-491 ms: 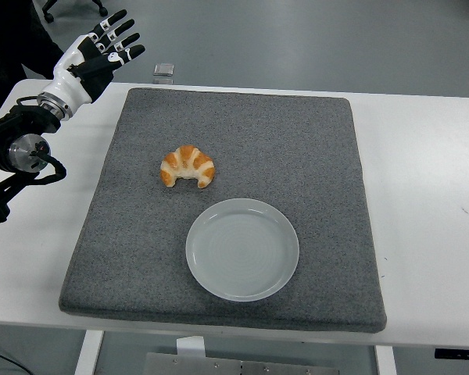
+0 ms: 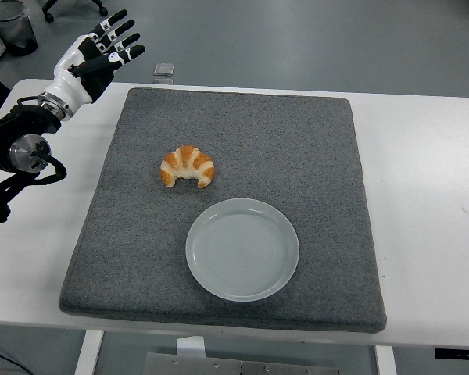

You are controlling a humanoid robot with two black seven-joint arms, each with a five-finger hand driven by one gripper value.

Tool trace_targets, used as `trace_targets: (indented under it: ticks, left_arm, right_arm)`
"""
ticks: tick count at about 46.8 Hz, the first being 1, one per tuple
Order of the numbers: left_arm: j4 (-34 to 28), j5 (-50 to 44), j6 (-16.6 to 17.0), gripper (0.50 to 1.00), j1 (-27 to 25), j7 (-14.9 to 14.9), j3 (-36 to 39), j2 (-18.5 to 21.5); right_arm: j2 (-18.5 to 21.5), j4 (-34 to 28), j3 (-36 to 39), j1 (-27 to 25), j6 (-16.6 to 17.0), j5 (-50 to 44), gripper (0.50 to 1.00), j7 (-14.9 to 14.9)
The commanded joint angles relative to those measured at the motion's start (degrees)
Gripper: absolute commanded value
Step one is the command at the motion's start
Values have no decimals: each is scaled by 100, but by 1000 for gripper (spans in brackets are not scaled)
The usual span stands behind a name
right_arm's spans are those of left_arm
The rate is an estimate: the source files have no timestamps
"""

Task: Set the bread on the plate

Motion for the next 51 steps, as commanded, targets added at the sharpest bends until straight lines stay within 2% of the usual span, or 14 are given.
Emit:
trace_targets:
  ticks: [1, 14, 26, 51]
  left_arm:
    - [0, 7, -19, 986, -2, -7, 0, -1]
    - [263, -28, -731, 986, 7, -16, -96, 8]
    - [474, -80, -871, 986, 7, -7, -158, -9]
    - [483, -72, -854, 988, 7, -7, -149, -9]
  right_arm:
    - [0, 0, 0, 0, -2, 0, 938, 0]
    - [0, 0, 0, 0, 7, 0, 938, 0]
    - [0, 0, 0, 0, 7, 0, 938, 0]
    - [0, 0, 0, 0, 7, 0, 938, 0]
